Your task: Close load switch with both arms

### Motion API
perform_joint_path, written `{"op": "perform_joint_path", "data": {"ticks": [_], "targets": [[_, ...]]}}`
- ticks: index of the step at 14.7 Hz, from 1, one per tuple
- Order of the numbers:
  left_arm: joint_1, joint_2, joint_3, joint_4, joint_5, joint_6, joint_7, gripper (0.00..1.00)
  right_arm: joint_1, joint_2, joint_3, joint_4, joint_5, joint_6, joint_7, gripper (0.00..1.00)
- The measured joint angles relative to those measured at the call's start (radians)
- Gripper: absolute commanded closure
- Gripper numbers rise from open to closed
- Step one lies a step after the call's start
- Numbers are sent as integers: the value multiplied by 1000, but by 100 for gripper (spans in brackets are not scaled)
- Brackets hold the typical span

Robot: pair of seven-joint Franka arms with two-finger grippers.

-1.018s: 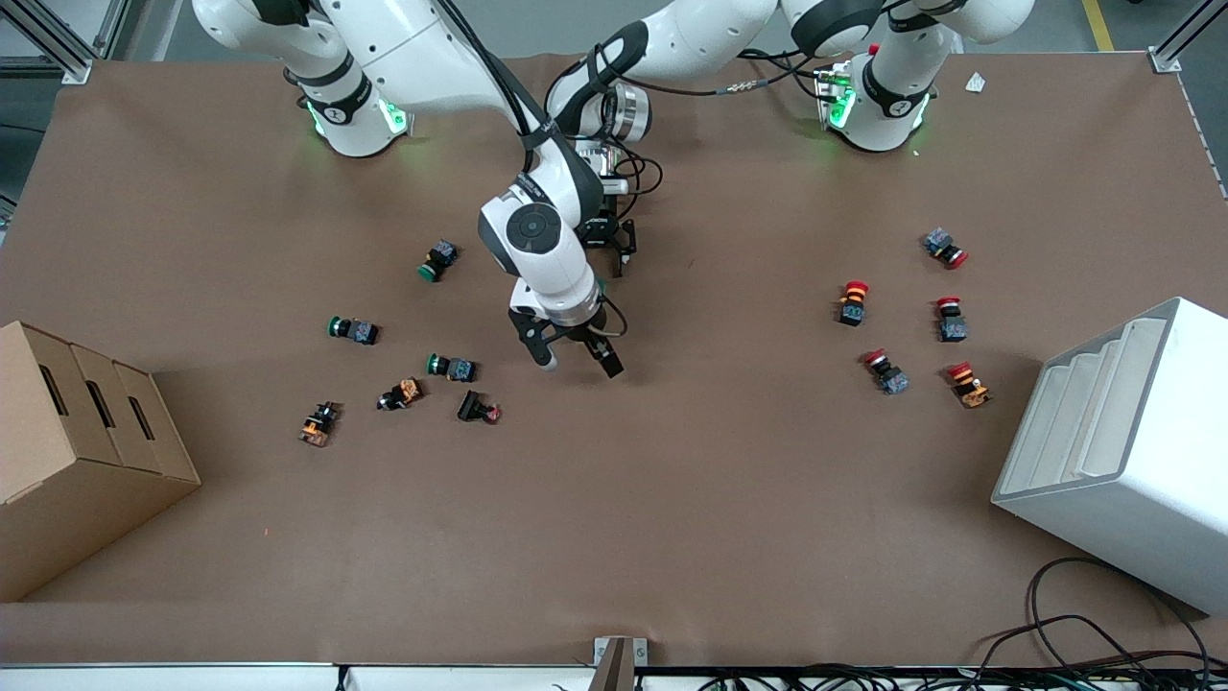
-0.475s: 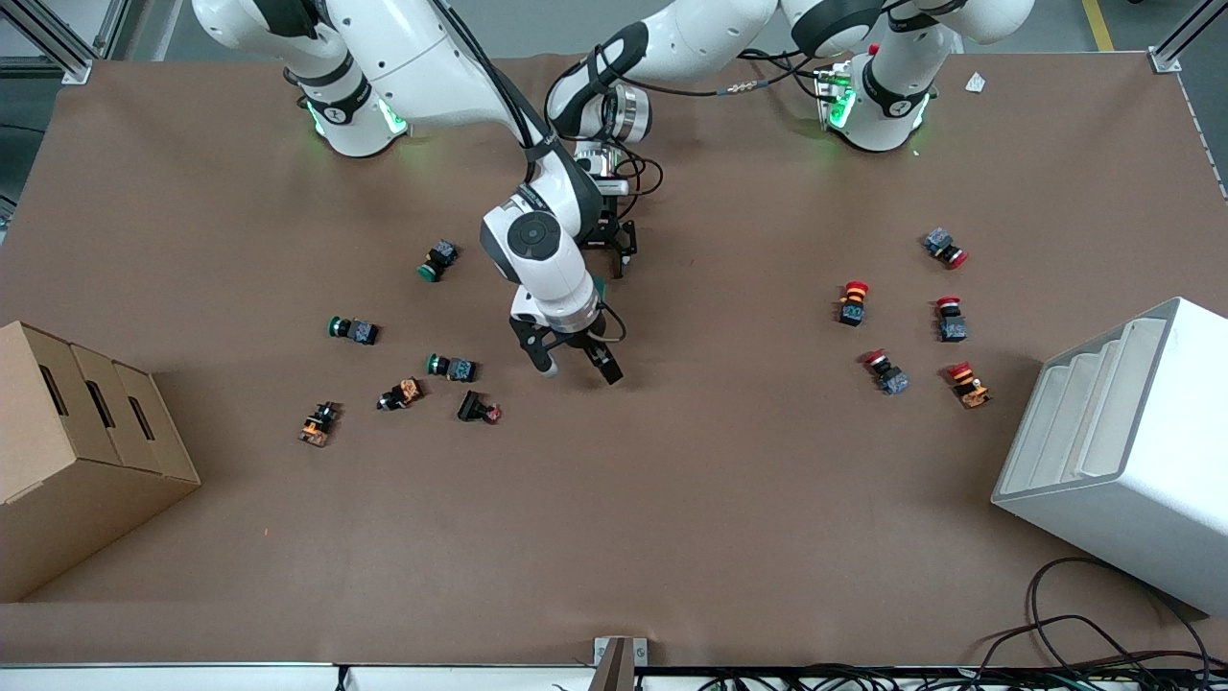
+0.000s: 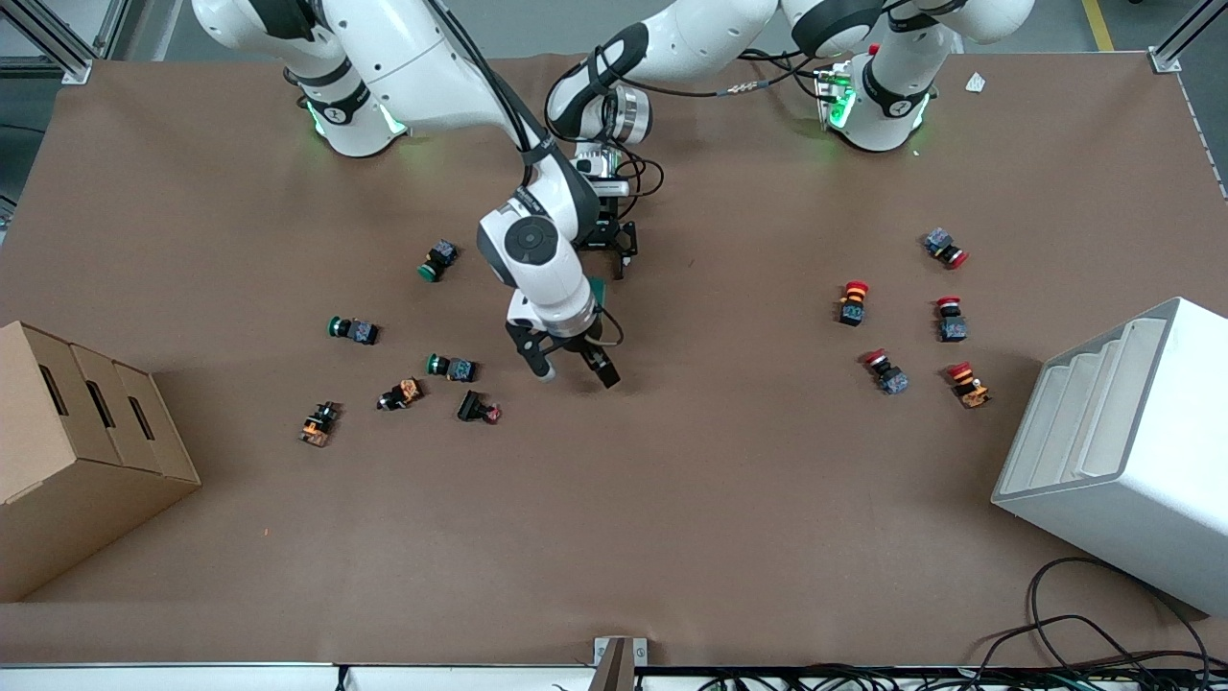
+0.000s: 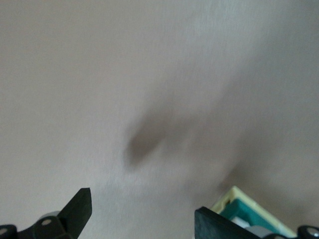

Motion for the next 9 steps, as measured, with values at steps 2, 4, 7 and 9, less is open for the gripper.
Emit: {"op": "perform_joint_path", "data": {"ticks": [2, 4, 7, 9], "targets": [[0, 0, 1, 0, 0, 0, 0, 1, -33, 0, -1, 57, 0, -117, -37, 0], [0, 0, 1, 1, 0, 0, 0, 1, -61, -3, -2, 142, 0, -258, -68, 0], [3, 0, 3, 3, 0, 0, 5, 1, -123, -35, -6, 253, 0, -465, -184, 0], [5, 0, 1, 11, -14, 1, 19, 1, -186, -83, -7, 274, 0, -576, -328, 0]]}}
